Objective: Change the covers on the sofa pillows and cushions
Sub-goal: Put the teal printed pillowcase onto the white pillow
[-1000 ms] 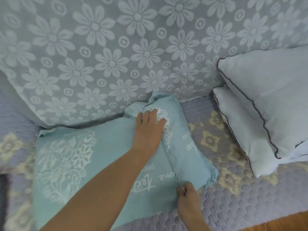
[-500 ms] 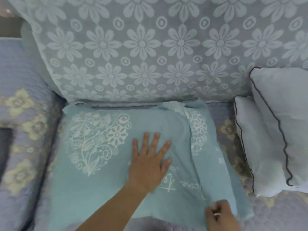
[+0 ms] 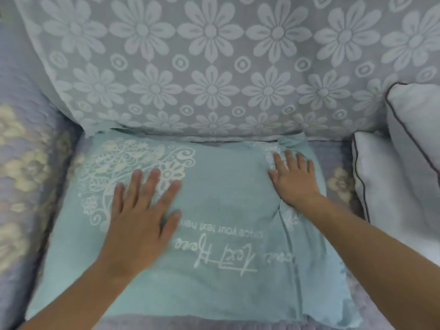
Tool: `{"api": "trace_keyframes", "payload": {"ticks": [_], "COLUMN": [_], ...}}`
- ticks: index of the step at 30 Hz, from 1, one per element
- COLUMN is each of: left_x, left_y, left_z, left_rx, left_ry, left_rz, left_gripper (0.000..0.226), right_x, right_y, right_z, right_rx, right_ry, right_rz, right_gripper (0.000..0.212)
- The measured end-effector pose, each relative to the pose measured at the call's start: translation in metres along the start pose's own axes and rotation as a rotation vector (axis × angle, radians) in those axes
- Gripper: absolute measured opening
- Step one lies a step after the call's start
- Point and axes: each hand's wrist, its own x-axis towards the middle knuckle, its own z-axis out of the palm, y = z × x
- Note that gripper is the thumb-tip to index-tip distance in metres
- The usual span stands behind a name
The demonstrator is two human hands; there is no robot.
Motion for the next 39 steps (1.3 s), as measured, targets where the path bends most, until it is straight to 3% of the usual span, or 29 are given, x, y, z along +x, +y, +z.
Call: {"api": "trace_keyframes", "payload": {"ticks": [2,4,5,7,8,11,14,19,21,24,27,31,33,35,37,39], "left_x": [0.021,0.016,0.0,-0.04,-0.056,-0.061,0.004,0.149,0.124,0.011,-0.042,-0.002,0.016,0.022,0.032,0.06], "left_y": [-0.015,0.003,0.02,0.053,0.061,0.065,0.039,0.008,0.011,0.014,0.005,0.008,0.023,0.048,0.08,0.111], "left_z": [0.009,0.04,0.059,0.078,0.086,0.087,0.094,0.104,0.107,0.097,0.077,0.043,0.019,-0.001,-0.015,-0.029], "left_rx": [0.042,0.011,0.0,-0.046,-0.059,-0.079,-0.08,-0.045,-0.061,-0.069,-0.031,-0.057,-0.181,-0.319,-0.43,-0.447], "left_ry": [-0.146,-0.289,-0.344,-0.395,-0.378,-0.426,-0.349,-0.334,-0.292,-0.256,-0.38,-0.334,-0.2,-0.015,0.072,0.066], "left_rz": [-0.187,-0.19,-0.18,-0.185,-0.191,-0.176,-0.177,-0.212,-0.183,-0.119,-0.069,-0.16,-0.188,-0.102,0.049,0.29], "left_gripper": [0.067,0.068,0.068,0.066,0.064,0.067,0.068,0.07,0.069,0.068,0.067,0.068,0.061,0.048,0.05,0.063], "right_x": [-0.023,-0.071,-0.106,-0.167,-0.184,-0.181,-0.112,0.043,0.021,-0.083,-0.133,-0.162,-0.171,-0.173,-0.179,-0.196], "right_y": [-0.02,-0.048,-0.068,-0.094,-0.092,-0.063,-0.08,-0.108,-0.105,-0.103,-0.113,-0.117,-0.094,-0.06,-0.038,-0.038], "right_z": [-0.015,-0.028,-0.026,-0.002,0.018,0.068,0.083,0.062,0.068,0.082,0.057,-0.02,-0.04,-0.048,-0.046,-0.039], "right_rx": [0.1,0.138,0.115,0.047,0.016,0.001,0.024,0.025,-0.006,0.006,0.003,0.161,0.204,0.385,0.704,0.896], "right_ry": [0.196,0.42,0.445,0.368,0.331,0.179,0.103,0.251,0.267,0.174,0.042,0.313,0.4,0.258,-0.023,-0.258], "right_rz": [0.047,-0.029,-0.137,-0.326,-0.334,-0.087,-0.095,-0.132,-0.121,-0.143,-0.098,-0.319,-0.271,0.071,0.358,0.306], "right_gripper": [0.067,0.058,0.058,0.064,0.066,0.068,0.068,0.069,0.069,0.067,0.062,0.04,0.038,0.044,0.046,0.037]}}
